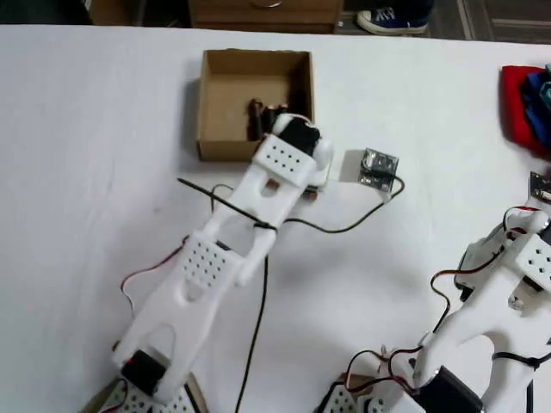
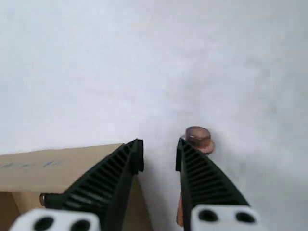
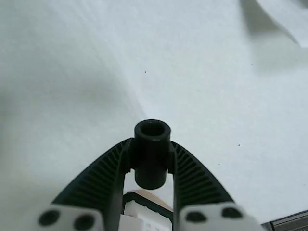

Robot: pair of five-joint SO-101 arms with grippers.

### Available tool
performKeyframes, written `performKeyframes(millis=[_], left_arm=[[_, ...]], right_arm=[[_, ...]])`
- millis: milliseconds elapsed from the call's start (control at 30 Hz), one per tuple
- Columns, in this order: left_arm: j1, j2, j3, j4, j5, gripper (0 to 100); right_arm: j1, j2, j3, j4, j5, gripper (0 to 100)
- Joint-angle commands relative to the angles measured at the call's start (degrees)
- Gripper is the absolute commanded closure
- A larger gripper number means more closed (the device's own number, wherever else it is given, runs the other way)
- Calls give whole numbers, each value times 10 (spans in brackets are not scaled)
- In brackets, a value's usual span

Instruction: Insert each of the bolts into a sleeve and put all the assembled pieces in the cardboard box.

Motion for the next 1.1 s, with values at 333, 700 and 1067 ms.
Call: performKeyframes(millis=[333,700,1067], left_arm=[[-8,11,-37,1,-1,858],[-55,-40,-167,186,-4,854],[-57,-127,36,186,-5,854]], right_arm=[[7,-16,-3,-5,4,978],[1,-16,-3,-5,4,978],[6,-16,-4,-5,4,978]])
